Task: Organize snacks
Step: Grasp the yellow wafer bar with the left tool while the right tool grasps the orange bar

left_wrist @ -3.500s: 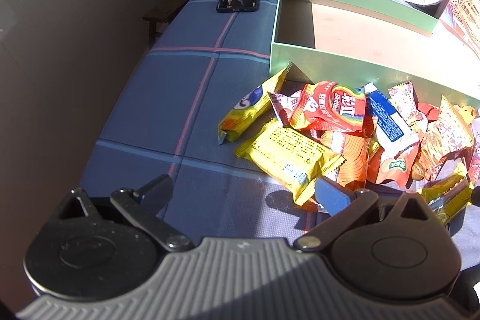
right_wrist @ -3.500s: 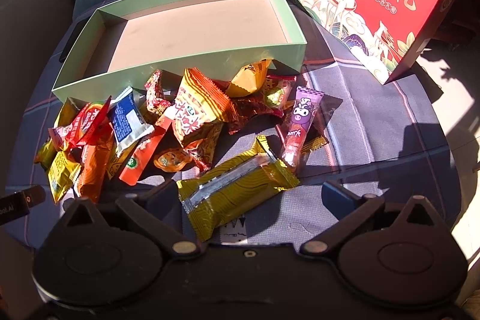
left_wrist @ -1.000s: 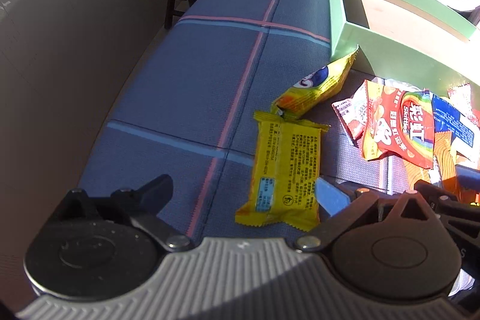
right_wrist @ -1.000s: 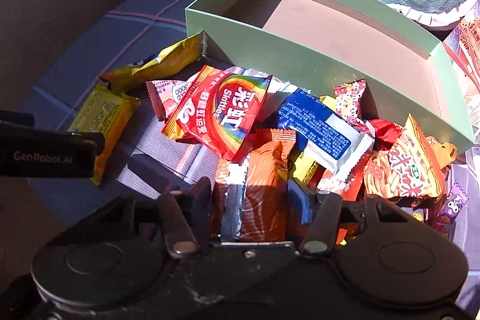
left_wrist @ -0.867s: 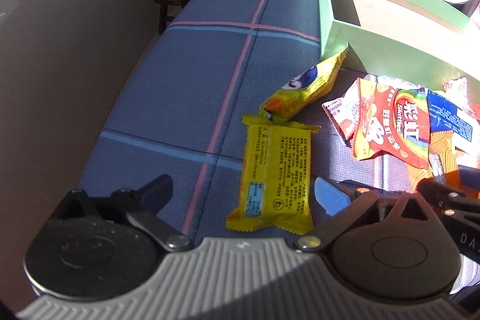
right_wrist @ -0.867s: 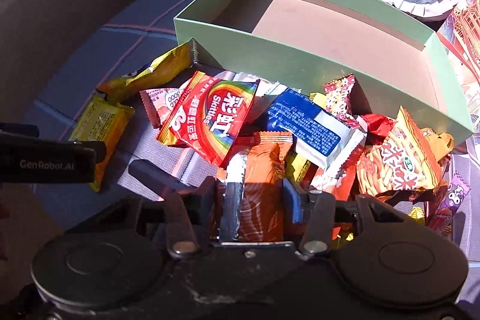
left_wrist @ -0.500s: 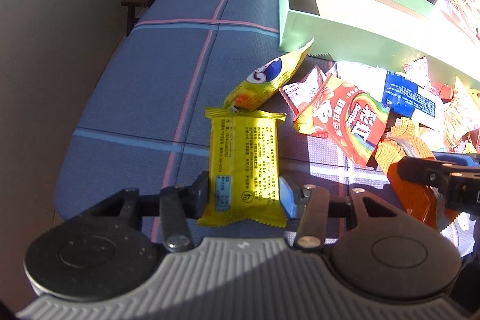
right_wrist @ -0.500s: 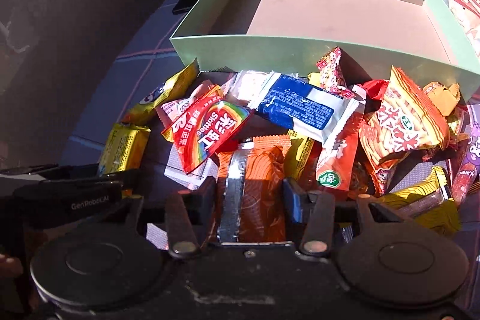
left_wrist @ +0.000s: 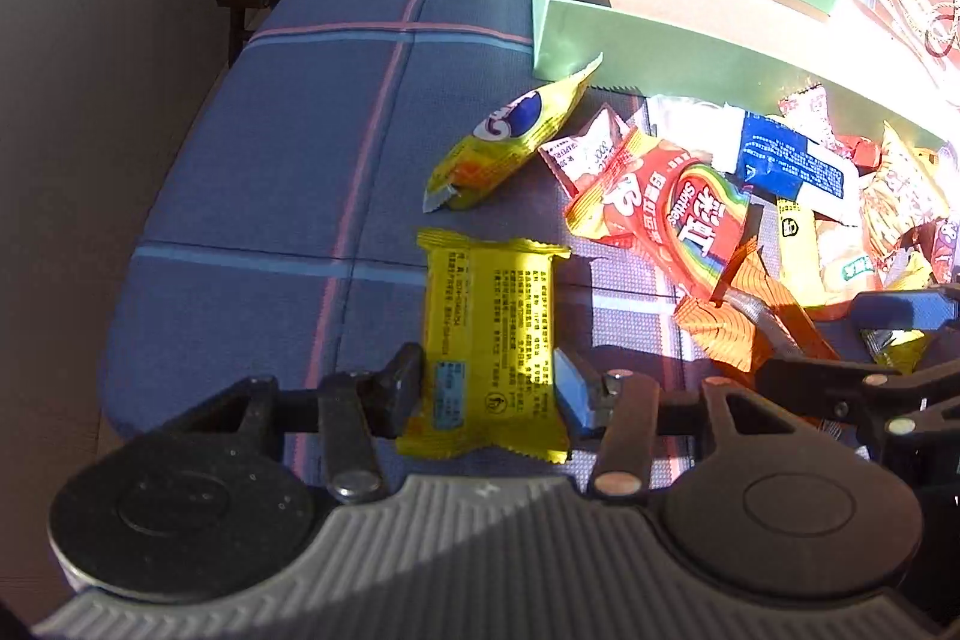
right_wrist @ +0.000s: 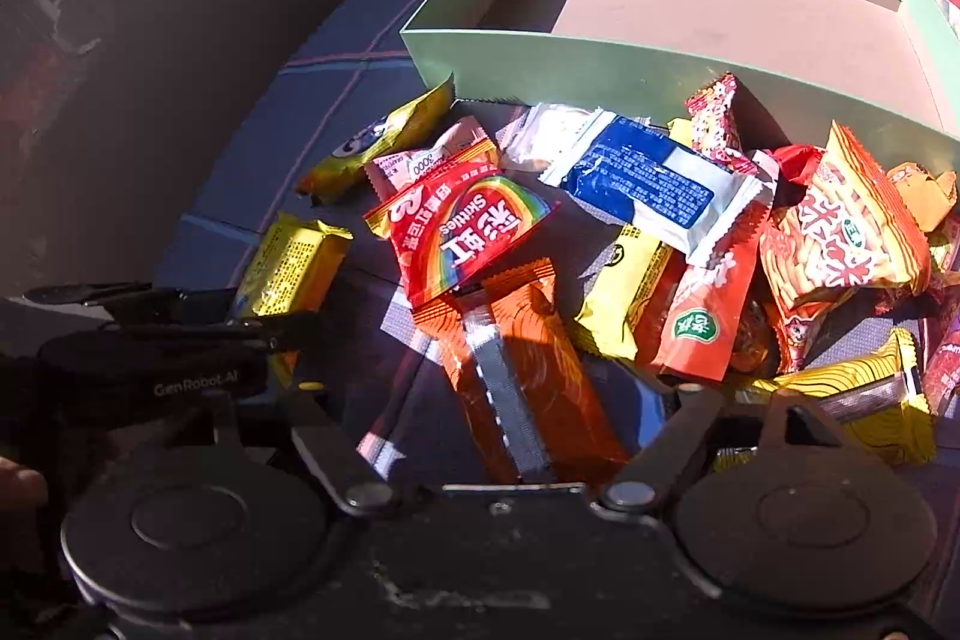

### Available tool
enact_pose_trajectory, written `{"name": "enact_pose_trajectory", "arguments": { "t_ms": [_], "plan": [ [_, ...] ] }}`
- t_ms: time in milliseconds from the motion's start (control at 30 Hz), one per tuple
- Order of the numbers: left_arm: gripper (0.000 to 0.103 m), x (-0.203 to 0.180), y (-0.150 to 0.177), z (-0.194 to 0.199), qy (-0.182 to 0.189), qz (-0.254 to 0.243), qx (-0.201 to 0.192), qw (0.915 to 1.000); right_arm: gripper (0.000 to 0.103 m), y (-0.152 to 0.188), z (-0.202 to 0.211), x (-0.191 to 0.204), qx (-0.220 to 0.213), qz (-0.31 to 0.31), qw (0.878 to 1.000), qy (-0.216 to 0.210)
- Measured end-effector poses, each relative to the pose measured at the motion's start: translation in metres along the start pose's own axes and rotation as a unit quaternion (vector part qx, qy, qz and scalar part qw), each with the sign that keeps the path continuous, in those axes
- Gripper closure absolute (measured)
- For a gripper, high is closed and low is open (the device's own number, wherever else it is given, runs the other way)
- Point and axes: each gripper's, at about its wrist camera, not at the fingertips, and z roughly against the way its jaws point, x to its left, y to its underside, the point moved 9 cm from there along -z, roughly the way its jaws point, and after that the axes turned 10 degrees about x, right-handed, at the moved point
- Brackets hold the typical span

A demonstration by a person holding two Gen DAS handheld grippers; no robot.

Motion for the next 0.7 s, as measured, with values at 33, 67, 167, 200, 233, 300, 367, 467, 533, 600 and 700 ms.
{"name": "enact_pose_trajectory", "arguments": {
  "t_ms": [33,67,167,200,233,300,367,467,533,600,700],
  "plan": [
    [0.056,0.002,0.001,0.000,0.002,0.001,0.000,1.0000,0.013,0.000,-0.001,0.003,-0.005,0.011,1.000,0.005],
    [0.054,0.004,0.001,0.000,0.003,0.002,0.000,1.0000,0.013,0.000,-0.004,0.006,-0.009,0.028,0.999,0.014],
    [0.046,0.010,0.000,-0.001,-0.008,0.004,-0.001,1.0000,0.013,-0.001,-0.014,0.007,-0.007,0.040,0.999,0.020],
    [0.045,0.011,-0.001,-0.002,-0.010,0.004,-0.002,0.9999,0.013,0.000,-0.018,0.005,-0.001,0.037,0.999,0.021],
    [0.042,0.013,-0.001,-0.002,-0.010,0.005,-0.002,0.9999,0.013,0.002,-0.021,0.001,0.005,0.033,0.999,0.027],
    [0.036,0.016,0.000,-0.004,-0.013,0.008,0.000,0.9999,0.013,0.005,-0.023,-0.003,0.003,0.029,0.999,0.032],
    [0.031,0.017,0.000,-0.008,-0.015,0.006,0.006,0.9999,0.013,0.007,-0.024,-0.009,0.006,0.016,0.999,0.035],
    [0.029,0.012,-0.001,-0.014,-0.019,-0.006,0.007,0.9998,0.024,0.008,-0.030,-0.010,0.020,0.012,0.999,0.035],
    [0.034,0.009,-0.002,-0.016,-0.026,-0.016,-0.001,0.9995,0.037,0.009,-0.031,-0.002,0.016,0.032,0.998,0.046],
    [0.055,0.005,-0.002,-0.011,-0.028,-0.026,-0.014,0.9992,0.053,0.009,-0.032,0.011,0.008,0.078,0.995,0.067],
    [0.056,0.006,-0.001,-0.006,-0.003,-0.017,-0.010,0.9998,0.057,0.007,-0.026,0.018,0.006,0.078,0.996,0.045]
  ]
}}
